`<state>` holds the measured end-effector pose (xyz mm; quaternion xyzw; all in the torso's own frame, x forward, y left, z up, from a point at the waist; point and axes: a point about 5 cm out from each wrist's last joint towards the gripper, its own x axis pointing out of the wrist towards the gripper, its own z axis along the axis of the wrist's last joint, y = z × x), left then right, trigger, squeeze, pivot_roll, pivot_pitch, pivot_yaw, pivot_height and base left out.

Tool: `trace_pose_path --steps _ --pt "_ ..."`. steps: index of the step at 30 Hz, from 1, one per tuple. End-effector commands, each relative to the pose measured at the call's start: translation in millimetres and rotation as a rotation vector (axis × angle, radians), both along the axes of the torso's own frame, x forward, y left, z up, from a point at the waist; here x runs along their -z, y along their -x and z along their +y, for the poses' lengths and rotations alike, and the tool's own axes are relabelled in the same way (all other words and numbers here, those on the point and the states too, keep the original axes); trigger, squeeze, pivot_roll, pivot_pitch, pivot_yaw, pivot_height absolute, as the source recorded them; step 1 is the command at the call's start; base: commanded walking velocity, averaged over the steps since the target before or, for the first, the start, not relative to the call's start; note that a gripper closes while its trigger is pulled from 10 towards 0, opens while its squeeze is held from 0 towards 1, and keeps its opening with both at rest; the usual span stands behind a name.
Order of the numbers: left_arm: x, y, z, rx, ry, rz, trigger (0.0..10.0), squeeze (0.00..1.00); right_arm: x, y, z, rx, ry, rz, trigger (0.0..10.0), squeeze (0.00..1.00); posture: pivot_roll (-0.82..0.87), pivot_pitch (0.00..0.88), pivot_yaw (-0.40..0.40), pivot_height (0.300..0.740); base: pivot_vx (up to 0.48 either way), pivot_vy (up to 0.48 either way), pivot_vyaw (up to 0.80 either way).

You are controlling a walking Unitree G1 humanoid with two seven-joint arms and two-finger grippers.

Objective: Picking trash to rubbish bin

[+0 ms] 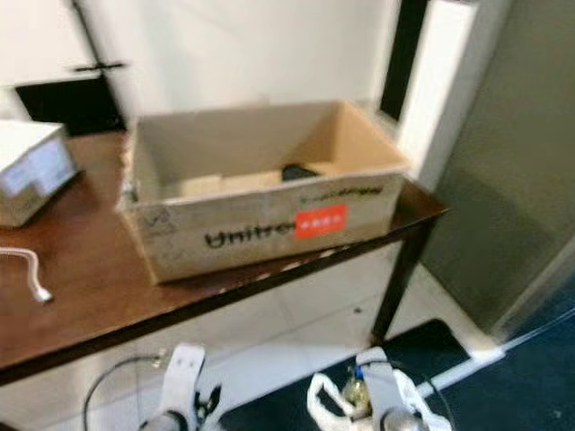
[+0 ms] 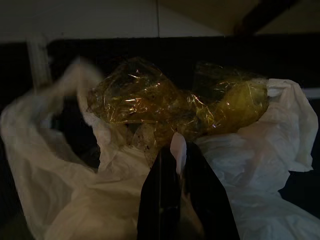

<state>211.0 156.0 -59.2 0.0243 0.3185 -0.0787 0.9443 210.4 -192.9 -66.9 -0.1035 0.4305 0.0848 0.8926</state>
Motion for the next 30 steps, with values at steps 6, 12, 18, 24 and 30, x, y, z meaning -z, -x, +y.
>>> trace_pose_path --steps 6,12,18,24,30 --pt "1.9 4.3 4.9 -0.02 -0.005 0.006 10.0 0.0 1.1 0.9 4.1 -0.006 -0.008 0.003 10.0 0.0 -0.04 0.081 -0.05 0.74 0.0 0.0 0.8" --pt "-2.7 -4.1 3.3 0.019 -0.012 -0.01 10.0 0.0 3.7 5.0 6.5 0.035 -0.024 0.0 10.0 0.0 -0.04 0.075 -0.019 0.74 0.0 0.0 0.8" --pt "-4.5 -7.9 3.7 0.002 0.001 -0.015 10.0 0.0 5.0 7.3 8.2 0.035 -0.032 0.002 10.0 0.0 -0.05 0.073 -0.012 0.74 0.0 0.0 0.8" --pt "-4.9 -8.7 2.4 0.012 0.003 -0.015 10.0 0.0 4.0 5.4 7.5 0.046 -0.032 -0.003 10.0 0.0 -0.05 0.076 -0.004 0.74 0.0 0.0 0.8" --pt "-4.5 -7.6 2.3 0.047 -0.005 -0.008 10.0 0.0 3.2 4.8 3.3 0.118 -0.036 -0.02 10.0 0.0 -0.05 0.082 0.0 0.74 0.0 0.0 0.13"
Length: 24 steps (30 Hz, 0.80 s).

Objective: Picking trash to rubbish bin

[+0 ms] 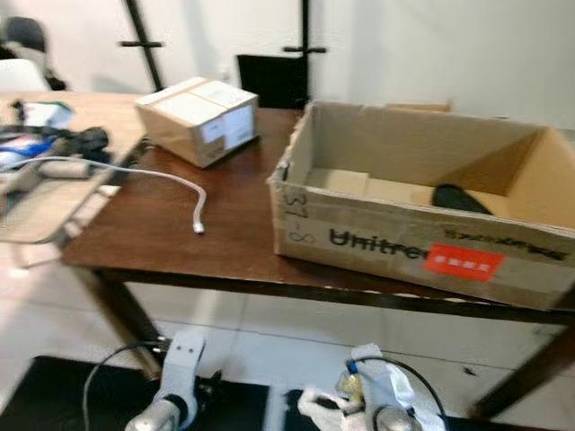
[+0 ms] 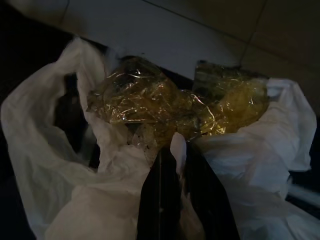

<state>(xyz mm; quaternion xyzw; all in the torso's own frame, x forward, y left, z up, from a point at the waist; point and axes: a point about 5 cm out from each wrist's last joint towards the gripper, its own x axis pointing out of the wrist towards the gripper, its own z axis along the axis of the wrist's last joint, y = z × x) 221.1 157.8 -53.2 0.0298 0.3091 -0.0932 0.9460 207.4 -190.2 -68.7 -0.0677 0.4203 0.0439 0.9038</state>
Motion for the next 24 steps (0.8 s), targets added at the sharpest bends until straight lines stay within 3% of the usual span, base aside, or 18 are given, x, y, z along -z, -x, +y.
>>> trace_pose_path --steps 1,7,14,24 --pt "1.5 2.4 0.5 0.016 -0.005 0.011 10.0 0.0 1.4 1.8 0.6 0.014 -0.004 0.01 10.0 0.0 -0.05 0.082 0.0 0.74 0.0 0.0 0.0" --pt "2.4 3.3 0.1 0.034 -0.007 0.021 10.0 0.0 2.2 3.3 0.6 0.016 -0.004 0.012 10.0 0.0 -0.05 0.085 0.002 0.74 0.0 0.0 0.0" --pt "2.4 3.2 -1.6 0.038 0.003 0.024 10.0 0.0 3.3 5.5 0.0 0.029 -0.009 0.014 10.0 0.0 -0.05 0.087 0.007 0.74 0.0 -0.48 0.0" --pt "0.8 0.2 1.3 0.012 0.003 0.018 10.0 0.0 3.6 6.2 -0.5 0.033 -0.011 0.017 10.0 0.0 -0.06 0.085 0.009 0.74 0.0 0.0 0.0"
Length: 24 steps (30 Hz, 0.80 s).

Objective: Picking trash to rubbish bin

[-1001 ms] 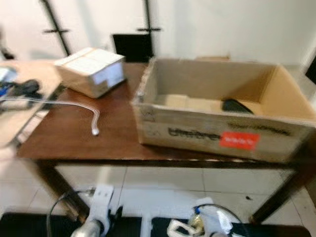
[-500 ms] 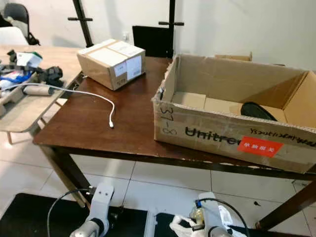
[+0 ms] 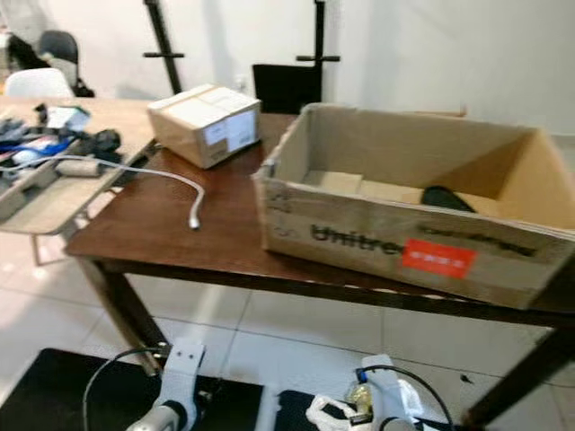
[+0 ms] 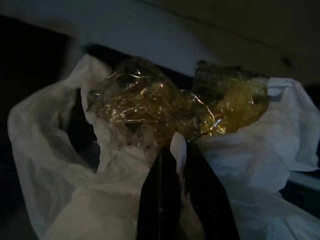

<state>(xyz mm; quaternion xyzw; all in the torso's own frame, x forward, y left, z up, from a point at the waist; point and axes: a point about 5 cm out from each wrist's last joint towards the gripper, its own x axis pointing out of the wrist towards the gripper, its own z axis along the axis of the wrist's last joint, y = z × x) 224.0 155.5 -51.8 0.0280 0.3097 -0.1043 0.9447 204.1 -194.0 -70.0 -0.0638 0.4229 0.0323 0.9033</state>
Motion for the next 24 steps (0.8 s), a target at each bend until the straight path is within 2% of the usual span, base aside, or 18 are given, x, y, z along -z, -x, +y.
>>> trace_pose_path --steps 1,10,20,24 --pt "2.2 3.2 3.7 -0.008 -0.007 0.015 10.0 0.0 2.3 2.9 3.3 0.008 -0.014 0.013 10.0 0.0 -0.06 0.085 0.009 0.74 0.0 0.0 0.0" --pt "2.8 3.7 0.3 0.024 -0.009 0.022 10.0 0.0 2.0 2.8 1.9 0.014 -0.013 0.008 10.0 0.0 -0.07 0.078 0.014 0.74 0.0 0.0 0.0" --pt "3.1 3.7 -0.3 0.026 -0.007 0.026 10.0 0.0 1.3 2.2 0.9 0.017 -0.012 0.003 10.0 0.0 -0.07 0.07 0.015 0.74 0.0 -0.277 0.0" --pt "3.2 3.6 -0.6 0.026 -0.006 0.027 10.0 0.0 1.1 1.8 0.5 0.016 -0.012 0.002 10.0 0.0 -0.07 0.07 0.015 0.74 0.0 0.0 0.0"
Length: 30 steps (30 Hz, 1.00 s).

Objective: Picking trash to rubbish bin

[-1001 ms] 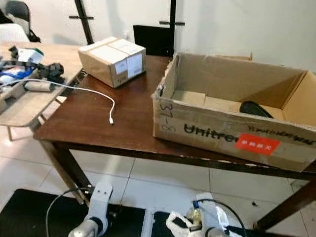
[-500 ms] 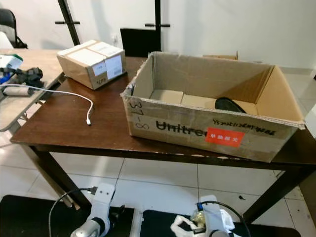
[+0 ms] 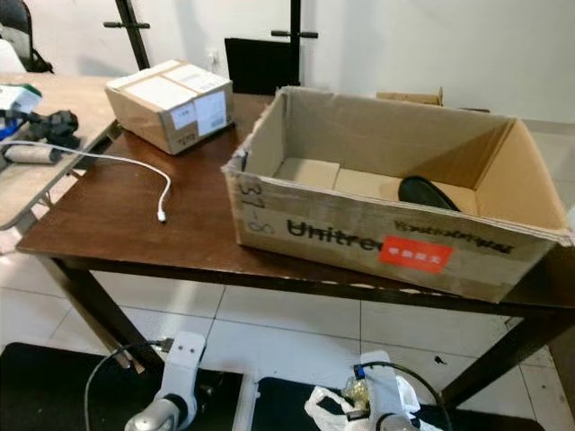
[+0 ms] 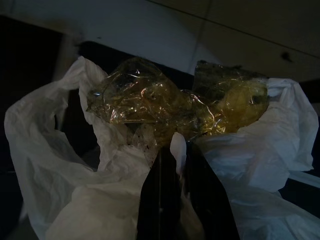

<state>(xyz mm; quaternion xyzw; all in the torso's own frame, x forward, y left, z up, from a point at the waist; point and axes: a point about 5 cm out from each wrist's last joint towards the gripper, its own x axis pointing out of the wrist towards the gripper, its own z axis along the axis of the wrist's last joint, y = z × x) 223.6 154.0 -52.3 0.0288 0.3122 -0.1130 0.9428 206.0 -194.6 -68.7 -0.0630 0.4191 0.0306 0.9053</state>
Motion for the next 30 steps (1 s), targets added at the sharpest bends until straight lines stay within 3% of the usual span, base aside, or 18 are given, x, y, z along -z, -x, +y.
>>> trace_pose_path --steps 1,21,30 --pt "2.6 3.1 0.9 0.008 -0.01 0.021 10.0 0.0 2.3 3.7 1.1 0.013 -0.011 0.011 10.0 0.0 -0.07 0.07 0.015 0.74 0.0 0.0 0.0" --pt "3.2 3.4 2.7 -0.006 -0.01 0.027 10.0 0.0 2.3 3.6 1.5 0.015 -0.013 0.009 10.0 0.0 -0.07 0.079 0.014 0.74 0.0 0.0 0.0" --pt "3.5 3.4 2.3 -0.001 -0.017 0.034 10.0 0.0 2.4 3.7 2.0 0.017 -0.015 0.009 10.0 0.0 -0.07 0.081 0.014 0.74 0.0 -0.407 0.0"
